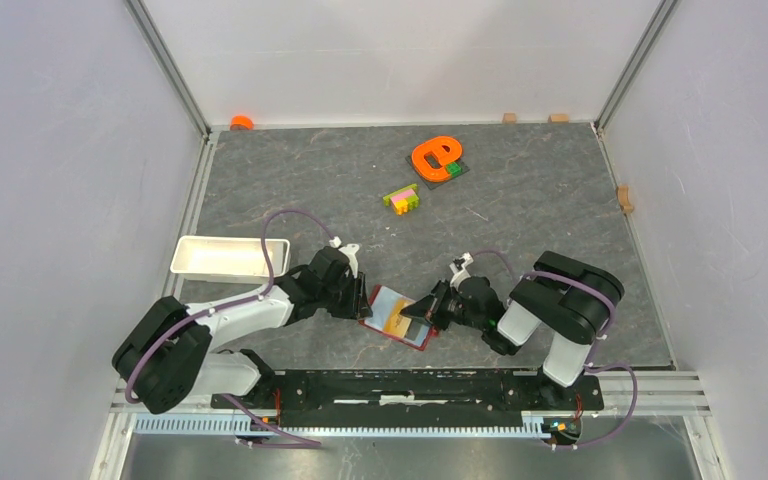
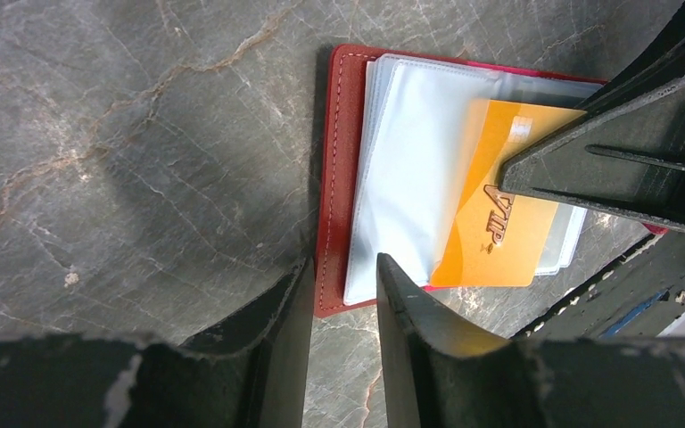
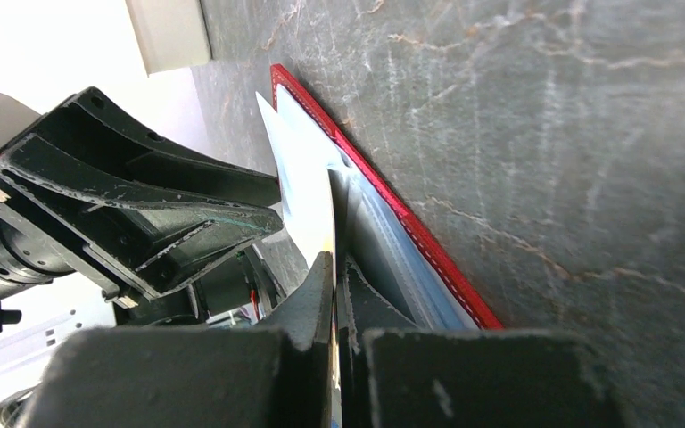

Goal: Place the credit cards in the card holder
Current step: Insert the credit card into the card holder.

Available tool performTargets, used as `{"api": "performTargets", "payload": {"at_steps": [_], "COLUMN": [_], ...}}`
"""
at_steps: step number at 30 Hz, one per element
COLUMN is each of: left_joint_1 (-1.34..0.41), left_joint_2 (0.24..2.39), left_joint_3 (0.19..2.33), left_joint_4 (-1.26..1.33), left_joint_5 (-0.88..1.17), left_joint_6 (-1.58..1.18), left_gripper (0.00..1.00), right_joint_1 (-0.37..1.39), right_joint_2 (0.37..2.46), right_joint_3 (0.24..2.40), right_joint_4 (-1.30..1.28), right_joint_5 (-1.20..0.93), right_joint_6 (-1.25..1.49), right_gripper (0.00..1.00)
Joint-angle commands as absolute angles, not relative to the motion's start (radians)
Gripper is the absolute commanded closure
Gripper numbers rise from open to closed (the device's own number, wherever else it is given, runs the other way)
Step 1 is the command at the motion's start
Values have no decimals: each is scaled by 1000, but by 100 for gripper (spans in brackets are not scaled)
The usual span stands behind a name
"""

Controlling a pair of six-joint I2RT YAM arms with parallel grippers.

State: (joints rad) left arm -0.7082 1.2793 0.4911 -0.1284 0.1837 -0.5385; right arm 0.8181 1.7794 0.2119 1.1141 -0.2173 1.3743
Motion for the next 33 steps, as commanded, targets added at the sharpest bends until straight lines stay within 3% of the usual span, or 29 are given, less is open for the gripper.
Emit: {"api": "performTargets", "payload": {"at_steps": [1, 14, 19, 33], "left_joint_1": [-715, -716, -715, -725], "left_joint_2": [1301, 1289, 1294, 1556], "left_joint_3": [500, 513, 577, 747], "left_joint_4": [-140, -144, -96, -66], "left_joint_5": [171, 167, 199, 166], "left_joint_6": [-505, -500, -496, -372], "left_gripper": [62, 63, 53, 47], "right_joint_1": [807, 765, 766, 765], "right_joint_2": [1793, 1703, 1630, 1543], "right_joint_3": [148, 140, 154, 159], "right_joint_4": [1059, 970, 878, 787], "right_joint_5": [-99, -99, -79, -43], "right_joint_6": [1389, 1317, 1265, 1229], "right_gripper": [100, 100, 100, 100]}}
